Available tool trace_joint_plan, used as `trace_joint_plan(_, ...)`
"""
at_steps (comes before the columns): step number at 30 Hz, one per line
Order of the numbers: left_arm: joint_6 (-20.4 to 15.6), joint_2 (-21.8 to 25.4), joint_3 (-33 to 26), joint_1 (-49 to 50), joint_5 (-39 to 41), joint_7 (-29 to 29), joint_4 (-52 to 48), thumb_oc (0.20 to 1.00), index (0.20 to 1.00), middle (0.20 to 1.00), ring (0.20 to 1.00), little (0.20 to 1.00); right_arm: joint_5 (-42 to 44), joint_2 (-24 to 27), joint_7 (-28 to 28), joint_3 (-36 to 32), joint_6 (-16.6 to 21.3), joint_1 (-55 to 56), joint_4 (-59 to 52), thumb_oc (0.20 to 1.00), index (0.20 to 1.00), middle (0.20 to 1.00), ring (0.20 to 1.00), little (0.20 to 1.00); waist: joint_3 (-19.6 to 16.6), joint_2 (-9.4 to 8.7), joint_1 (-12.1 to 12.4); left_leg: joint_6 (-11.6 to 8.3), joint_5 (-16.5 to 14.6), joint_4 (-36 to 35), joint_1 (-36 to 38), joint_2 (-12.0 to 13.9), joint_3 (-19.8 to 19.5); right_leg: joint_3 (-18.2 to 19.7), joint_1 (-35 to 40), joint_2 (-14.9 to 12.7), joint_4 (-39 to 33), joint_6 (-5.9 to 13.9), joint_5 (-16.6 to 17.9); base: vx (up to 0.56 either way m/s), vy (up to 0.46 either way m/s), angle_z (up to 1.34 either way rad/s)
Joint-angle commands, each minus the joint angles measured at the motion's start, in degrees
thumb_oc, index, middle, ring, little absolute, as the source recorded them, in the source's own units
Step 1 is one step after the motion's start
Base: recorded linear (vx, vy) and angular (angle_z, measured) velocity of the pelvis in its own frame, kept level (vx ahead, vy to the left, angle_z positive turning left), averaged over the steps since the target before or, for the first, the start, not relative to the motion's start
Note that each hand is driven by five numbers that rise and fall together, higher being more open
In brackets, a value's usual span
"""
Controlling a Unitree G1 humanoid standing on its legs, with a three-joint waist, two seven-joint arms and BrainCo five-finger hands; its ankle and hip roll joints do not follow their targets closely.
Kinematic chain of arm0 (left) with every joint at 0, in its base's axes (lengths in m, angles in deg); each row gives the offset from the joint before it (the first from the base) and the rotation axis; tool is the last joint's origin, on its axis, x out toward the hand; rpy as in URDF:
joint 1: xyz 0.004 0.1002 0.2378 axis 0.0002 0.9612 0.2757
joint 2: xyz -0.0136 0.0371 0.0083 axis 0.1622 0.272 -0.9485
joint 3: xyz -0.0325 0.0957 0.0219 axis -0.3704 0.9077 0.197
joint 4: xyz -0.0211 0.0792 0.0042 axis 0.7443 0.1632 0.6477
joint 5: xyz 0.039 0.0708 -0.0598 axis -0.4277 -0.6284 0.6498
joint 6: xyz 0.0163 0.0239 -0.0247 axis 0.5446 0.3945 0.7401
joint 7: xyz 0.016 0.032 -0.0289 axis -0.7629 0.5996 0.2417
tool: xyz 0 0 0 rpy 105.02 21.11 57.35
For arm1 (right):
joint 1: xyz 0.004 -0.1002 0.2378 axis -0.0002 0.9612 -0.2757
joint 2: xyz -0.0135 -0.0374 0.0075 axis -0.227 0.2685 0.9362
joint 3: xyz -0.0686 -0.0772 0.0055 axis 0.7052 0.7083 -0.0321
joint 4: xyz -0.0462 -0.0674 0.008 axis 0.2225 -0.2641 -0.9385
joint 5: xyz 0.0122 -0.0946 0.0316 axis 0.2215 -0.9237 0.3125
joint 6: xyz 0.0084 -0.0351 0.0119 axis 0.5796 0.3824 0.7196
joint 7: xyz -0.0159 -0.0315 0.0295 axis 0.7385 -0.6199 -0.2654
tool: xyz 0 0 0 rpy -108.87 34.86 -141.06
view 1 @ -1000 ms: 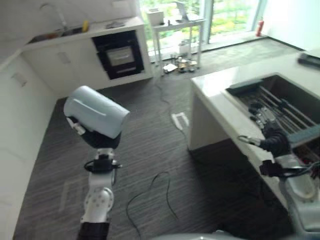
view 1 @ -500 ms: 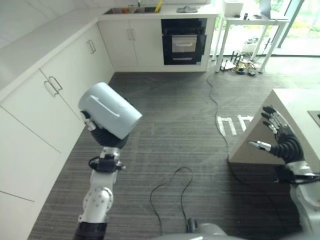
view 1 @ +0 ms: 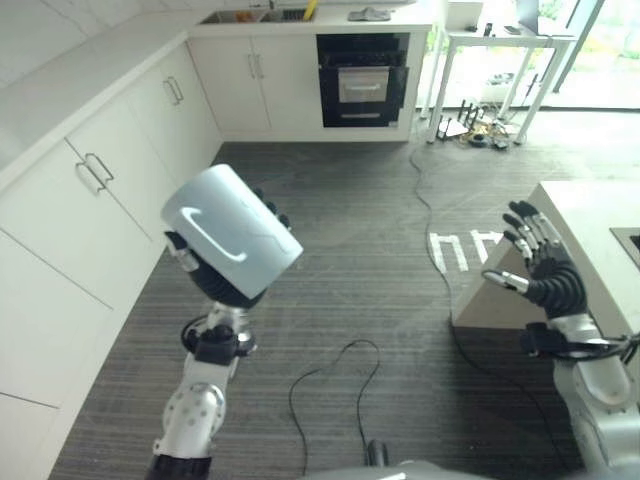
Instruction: Place the dishes in the dishwasher.
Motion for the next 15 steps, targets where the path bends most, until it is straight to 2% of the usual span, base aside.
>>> trace_joint_plan(1, -1.98, 2.36, -2.69, 0.04, -0.14, 3.11, 0.71, 0.200, 0.200, 0.200, 0.200, 0.200, 2.66, 1.53, 1.06, -1.30, 4.81, -1.13, -2.22, 1.000, 1.000, 1.000, 1.000, 1.000, -1.33, -0.84, -0.21, -2.69, 5.72, -1.12, 0.65, 4.61, 4.71, 2.24, 5.04, -0.79, -0.04, 4.32, -1.85, 0.00, -0.276, -0.15)
trace_joint_plan(2, -3.29, 2.20, -2.83, -0.12, -2.97, 3.43, 0.75, 0.200, 0.200, 0.200, 0.200, 0.200, 1.02, 2.21, 0.22, -1.14, 5.50, -1.48, -1.73, 1.000, 1.000, 1.000, 1.000, 1.000, 0.70, -2.08, 0.36, -4.85, 10.26, 12.26, -4.51, 7.60, 5.71, 2.55, 6.30, -0.44, -0.04, 2.55, -1.67, -0.02, -0.317, -0.11)
trace_joint_plan(3, -3.15, 2.34, -2.94, -0.40, -2.99, 3.08, 0.75, 0.200, 0.200, 0.200, 0.200, 0.200, 0.35, 2.76, -0.57, -1.19, 5.56, -2.00, -1.35, 1.000, 1.000, 1.000, 1.000, 1.000, 1.54, -2.83, 0.64, -5.19, 11.38, 18.61, -6.73, 8.80, 5.66, 2.42, 6.74, -0.61, -0.04, 1.83, -1.38, -0.03, -0.334, -0.10)
trace_joint_plan(5, -2.21, 2.12, -3.80, -1.41, -2.25, 2.55, 1.32, 0.200, 0.200, 0.200, 0.200, 0.200, 0.48, 3.49, -1.04, -1.02, 5.81, -3.59, -0.47, 1.000, 1.000, 1.000, 1.000, 1.000, 3.01, -3.34, 1.23, -4.07, 10.30, 26.35, -10.64, 8.29, 3.62, 2.72, 7.90, -0.61, -0.04, 0.89, -1.29, 0.07, -0.125, 0.12)
trace_joint_plan(6, -0.96, 1.28, -5.13, -2.16, -3.03, 3.18, 2.47, 0.200, 0.200, 0.200, 0.200, 0.200, 0.62, 3.04, -0.75, -0.93, 5.36, -4.86, -0.33, 1.000, 1.000, 1.000, 1.000, 1.000, 3.56, -3.30, 1.86, -3.49, 10.46, 24.49, -12.91, 7.19, 3.52, 3.79, 9.08, 0.06, -0.04, 0.91, -1.58, 0.25, 0.052, 0.06)
trace_joint_plan(7, -1.08, 1.77, -5.60, -1.29, -3.74, 4.42, 2.14, 0.200, 0.200, 0.200, 0.200, 0.200, 0.75, 2.41, -0.71, -0.70, 5.10, -5.14, -0.49, 1.000, 1.000, 1.000, 1.000, 1.000, 3.56, -2.19, 2.23, -3.57, 11.04, 15.86, -12.71, 7.44, 4.56, 4.11, 9.92, 0.96, -0.04, 1.65, -2.51, 0.33, 0.138, -0.13)
trace_joint_plan(8, -1.74, 1.98, -5.56, -0.56, -4.47, 5.01, 1.92, 0.200, 0.200, 0.200, 0.200, 0.200, 0.76, 2.29, -0.68, -0.52, 5.00, -4.93, -0.66, 1.000, 1.000, 1.000, 1.000, 1.000, 3.63, -1.97, 2.36, -3.47, 11.81, 8.34, -10.65, 6.99, 5.85, 4.40, 11.01, 0.66, -0.04, 2.38, -3.44, 0.35, 0.242, -0.16)
trace_joint_plan(9, -2.95, 2.56, -5.56, 0.03, -5.57, 5.45, 1.74, 0.200, 0.200, 0.200, 0.200, 0.200, 1.19, 2.22, -0.29, -0.39, 5.21, -4.69, -0.75, 1.000, 1.000, 1.000, 1.000, 1.000, 3.15, -1.16, 2.31, -3.95, 12.76, 2.03, -10.33, 7.70, 7.06, 4.26, 11.17, 0.86, -0.04, 3.04, -3.84, 0.37, 0.273, -0.33)
trace_joint_plan(10, -3.88, 3.15, -5.72, 0.37, -5.84, 5.58, 2.14, 0.200, 0.200, 0.200, 0.200, 0.200, 0.87, 2.33, 0.35, -0.74, 5.59, -4.17, -0.86, 1.000, 1.000, 1.000, 1.000, 1.000, 2.63, -0.53, 2.22, -5.06, 15.16, -1.73, -10.51, 8.35, 7.52, 4.01, 11.88, 0.84, -0.04, 3.59, -4.36, 0.38, 0.278, -0.11)
trace_joint_plan(12, -4.73, 4.18, -6.46, 0.99, -3.56, 5.76, 3.78, 0.200, 0.200, 0.200, 0.200, 0.200, 2.08, 3.93, 1.63, -1.83, 5.53, -3.63, -0.54, 1.000, 1.000, 1.000, 1.000, 1.000, 1.90, 0.00, 2.96, -6.53, 17.59, -1.73, -15.86, 9.19, 4.19, 4.77, 14.55, 1.23, -0.04, 3.42, -6.05, 0.56, 0.361, 0.01)
trace_joint_plan(13, -5.30, 3.69, -7.33, 1.51, -3.81, 6.70, 4.13, 0.200, 0.200, 0.200, 0.200, 0.200, 4.51, 5.27, 3.48, -3.79, 5.36, -3.65, 0.01, 1.000, 1.000, 1.000, 1.000, 1.000, 1.37, 0.08, 3.17, -6.56, 16.81, -1.73, -17.24, 9.29, 4.08, 5.06, 16.56, 0.86, -0.04, 3.17, -7.64, 0.59, 0.397, -0.24)
trace_joint_plan(15, -7.12, 3.92, -7.82, 1.92, -5.05, 6.83, 3.14, 0.200, 0.200, 0.200, 0.200, 0.200, 4.98, 5.32, 4.01, -5.04, 5.12, -3.32, -0.59, 1.000, 1.000, 1.000, 1.000, 1.000, 1.32, 0.17, 3.05, -6.00, 15.67, -1.73, -15.93, 8.94, 4.47, 5.98, 17.83, 0.30, 0.36, 3.32, -8.12, 0.54, 0.414, -0.45)
